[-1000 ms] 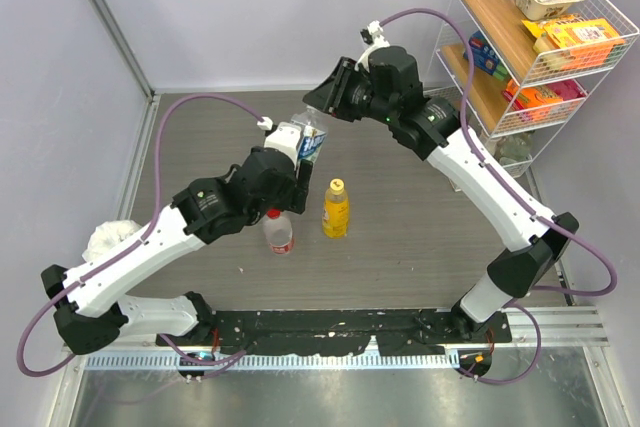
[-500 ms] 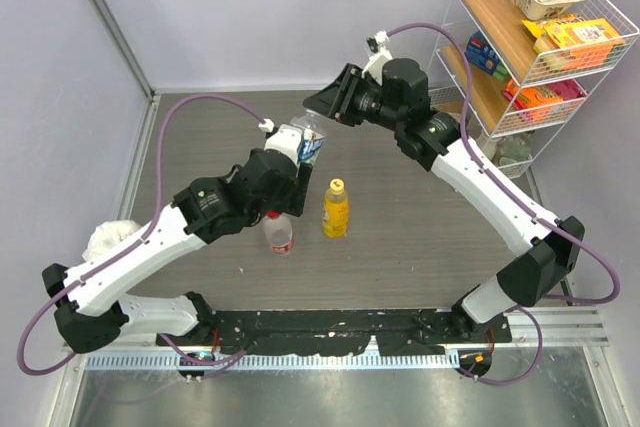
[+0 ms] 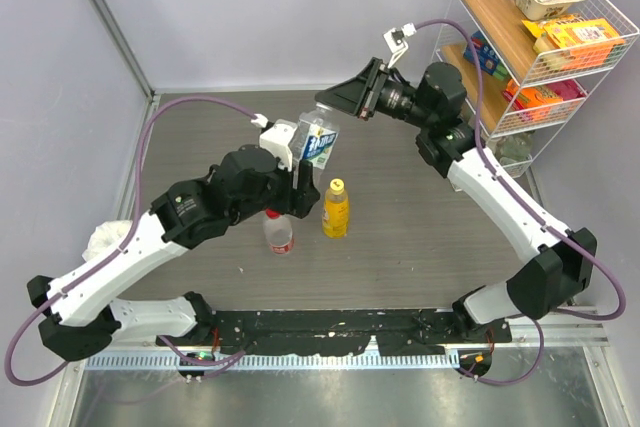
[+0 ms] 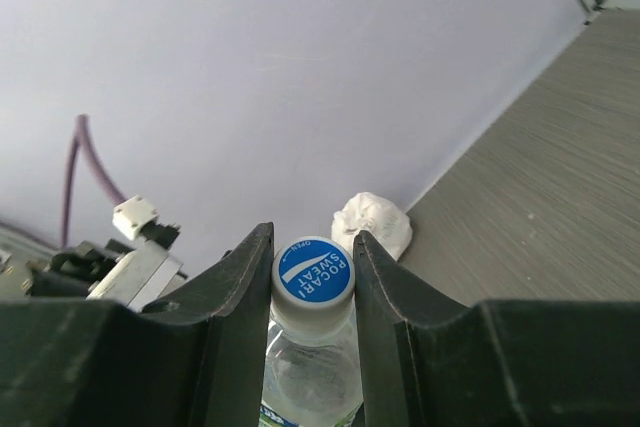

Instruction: Unscrew the bottle caps

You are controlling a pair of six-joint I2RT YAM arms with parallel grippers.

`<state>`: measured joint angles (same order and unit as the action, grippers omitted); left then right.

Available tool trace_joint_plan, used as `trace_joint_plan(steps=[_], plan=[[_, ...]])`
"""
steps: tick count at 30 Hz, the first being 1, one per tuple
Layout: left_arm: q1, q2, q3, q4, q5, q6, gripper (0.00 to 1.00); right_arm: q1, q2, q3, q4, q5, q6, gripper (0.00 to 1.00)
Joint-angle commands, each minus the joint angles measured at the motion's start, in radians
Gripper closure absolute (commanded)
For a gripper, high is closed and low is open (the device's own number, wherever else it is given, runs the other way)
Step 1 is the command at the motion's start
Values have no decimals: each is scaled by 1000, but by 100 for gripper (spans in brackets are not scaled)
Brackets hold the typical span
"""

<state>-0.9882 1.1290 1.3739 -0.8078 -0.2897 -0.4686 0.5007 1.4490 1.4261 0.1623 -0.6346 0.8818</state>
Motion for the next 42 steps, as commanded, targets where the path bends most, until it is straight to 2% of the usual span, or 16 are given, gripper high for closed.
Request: trace_joint_plan(steps=[1,7,11,16,21,23,24,25,27,32,37,42], plan=[[-10,-23,21,70,230,15,100,-16,-68,-24,316,-142,83,98],[-12,-63,-27,163,356,12,100,-24,-107,-49,425,-209,94,98],[-12,-90,-56,203,377,1,100,-25,-133,-73,482,-226,100,98],[-12,-95,-62,196,365,-1,100,-25,-142,-73,477,-223,95,98],[-10,-87,-62,187,356,-2,100,-28,-154,-62,387,-180,46,99],[-12,-89,-65,182,343,-2,100,-31,-165,-61,349,-151,22,69],[-13,-90,-65,179,337,-1,100,-36,-176,-64,324,-137,7,44],[-12,-94,-67,176,330,-1,100,-37,-183,-69,321,-113,-3,26],[-10,-95,-68,173,320,4,100,-40,-202,-63,267,-62,-35,0],[-12,-103,-73,159,299,7,100,-42,-194,26,24,67,-118,0],[-10,-89,-62,115,212,7,100,-42,-136,170,-286,188,-164,0],[-12,-42,-33,30,62,2,100,-34,-59,306,-512,314,-187,0]])
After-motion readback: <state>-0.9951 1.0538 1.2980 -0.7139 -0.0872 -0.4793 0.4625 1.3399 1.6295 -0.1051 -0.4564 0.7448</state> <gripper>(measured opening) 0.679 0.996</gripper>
